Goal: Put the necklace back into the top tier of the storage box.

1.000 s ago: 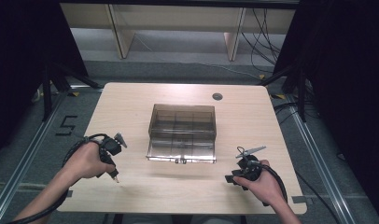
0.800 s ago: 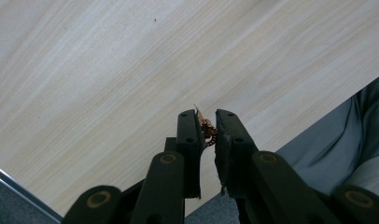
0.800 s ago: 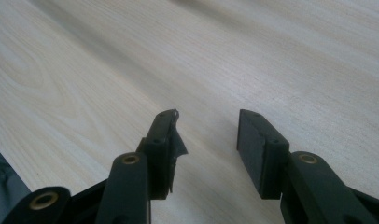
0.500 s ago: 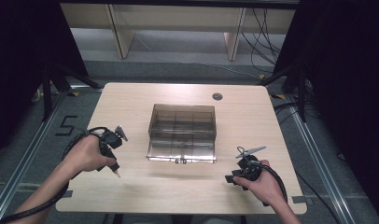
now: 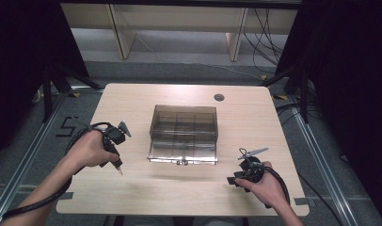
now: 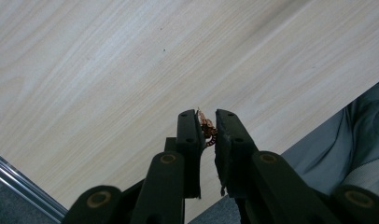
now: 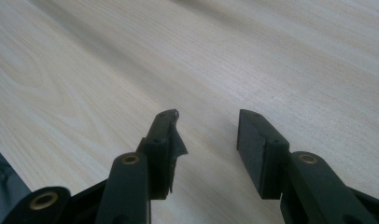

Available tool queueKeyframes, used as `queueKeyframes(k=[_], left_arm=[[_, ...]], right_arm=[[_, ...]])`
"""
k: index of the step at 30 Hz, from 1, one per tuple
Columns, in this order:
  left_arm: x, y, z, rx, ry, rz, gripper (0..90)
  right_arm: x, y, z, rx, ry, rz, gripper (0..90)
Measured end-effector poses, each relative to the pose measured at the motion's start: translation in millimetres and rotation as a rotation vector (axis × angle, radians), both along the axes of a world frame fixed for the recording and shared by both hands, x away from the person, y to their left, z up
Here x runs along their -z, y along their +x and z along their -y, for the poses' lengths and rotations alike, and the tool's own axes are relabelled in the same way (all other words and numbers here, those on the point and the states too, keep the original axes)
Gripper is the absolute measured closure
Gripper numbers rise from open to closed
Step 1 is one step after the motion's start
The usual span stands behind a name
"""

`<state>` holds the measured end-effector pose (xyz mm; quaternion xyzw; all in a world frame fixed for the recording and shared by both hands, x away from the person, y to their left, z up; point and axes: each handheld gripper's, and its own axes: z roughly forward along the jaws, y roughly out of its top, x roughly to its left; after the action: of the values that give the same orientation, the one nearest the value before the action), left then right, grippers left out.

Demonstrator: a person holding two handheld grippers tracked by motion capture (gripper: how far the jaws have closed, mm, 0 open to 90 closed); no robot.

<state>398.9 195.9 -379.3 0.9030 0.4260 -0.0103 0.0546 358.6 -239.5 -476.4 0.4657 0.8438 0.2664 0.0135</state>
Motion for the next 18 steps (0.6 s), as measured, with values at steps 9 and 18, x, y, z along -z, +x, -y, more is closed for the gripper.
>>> queueKeyframes(k=[9, 18], left_arm=[[-3.8, 5.6, 5.2, 0.006, 0.003, -0.007, 79.7], [-9.2, 9.1, 11.7, 0.011, 0.004, -0.003, 79.6]], right_arm=[[0.4, 0.1, 0.0, -0.005, 0.000, 0.009, 58.1], [0.7, 0.1, 0.1, -0.006, 0.001, 0.008, 58.0]])
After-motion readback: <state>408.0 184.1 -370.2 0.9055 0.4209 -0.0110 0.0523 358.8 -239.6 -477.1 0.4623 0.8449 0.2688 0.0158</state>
